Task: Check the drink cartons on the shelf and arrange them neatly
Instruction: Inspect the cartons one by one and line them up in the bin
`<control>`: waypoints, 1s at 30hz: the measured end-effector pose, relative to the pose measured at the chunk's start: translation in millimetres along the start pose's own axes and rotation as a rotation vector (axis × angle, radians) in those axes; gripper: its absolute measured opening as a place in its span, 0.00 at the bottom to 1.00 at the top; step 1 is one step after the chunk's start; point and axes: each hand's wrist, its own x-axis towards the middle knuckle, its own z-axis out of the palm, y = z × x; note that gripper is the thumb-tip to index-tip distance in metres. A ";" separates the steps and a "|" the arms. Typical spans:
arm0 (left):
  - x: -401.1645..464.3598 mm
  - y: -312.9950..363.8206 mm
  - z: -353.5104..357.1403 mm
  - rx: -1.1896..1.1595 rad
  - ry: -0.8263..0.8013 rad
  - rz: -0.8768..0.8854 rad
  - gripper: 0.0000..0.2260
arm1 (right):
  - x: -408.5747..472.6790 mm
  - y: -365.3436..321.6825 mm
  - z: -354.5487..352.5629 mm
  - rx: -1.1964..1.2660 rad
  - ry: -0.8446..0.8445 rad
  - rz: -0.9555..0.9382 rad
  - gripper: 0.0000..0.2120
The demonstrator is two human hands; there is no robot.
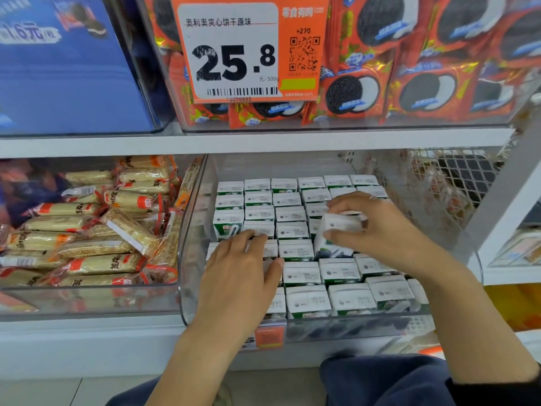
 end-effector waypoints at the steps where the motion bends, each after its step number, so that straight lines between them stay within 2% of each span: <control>1: 0.0 -0.1 -0.1 0.002 0.003 0.001 0.23 | -3.4 -2.6 -3.3 0.121 0.064 -0.016 0.11; 3: -0.2 0.0 0.2 0.004 0.009 0.007 0.23 | -9.7 -8.0 -8.7 0.344 0.213 -0.045 0.08; 6: -0.9 1.1 -1.4 -0.055 0.048 0.033 0.21 | -13.7 -15.0 -7.1 0.616 0.370 0.052 0.11; 10: -1.0 7.6 -12.0 -0.430 0.253 0.021 0.17 | -16.2 -22.6 8.2 0.951 0.321 0.284 0.11; 13: -4.1 13.1 -16.5 -0.672 0.239 0.019 0.22 | -16.6 -28.0 22.5 1.090 0.240 0.364 0.16; 15: -5.1 16.2 -17.1 -0.715 0.179 0.037 0.25 | -15.8 -32.3 30.1 1.138 0.185 0.378 0.18; 18: -5.4 19.0 -16.9 -0.652 0.148 0.106 0.27 | -16.2 -36.9 38.3 1.143 0.121 0.352 0.21; 25: -3.8 14.5 -16.9 -0.646 0.113 0.202 0.28 | -18.8 -40.1 47.2 1.151 0.104 0.318 0.26; 30: -1.9 11.8 -17.7 -0.650 0.091 0.223 0.29 | -20.2 -41.5 48.7 1.139 0.105 0.318 0.19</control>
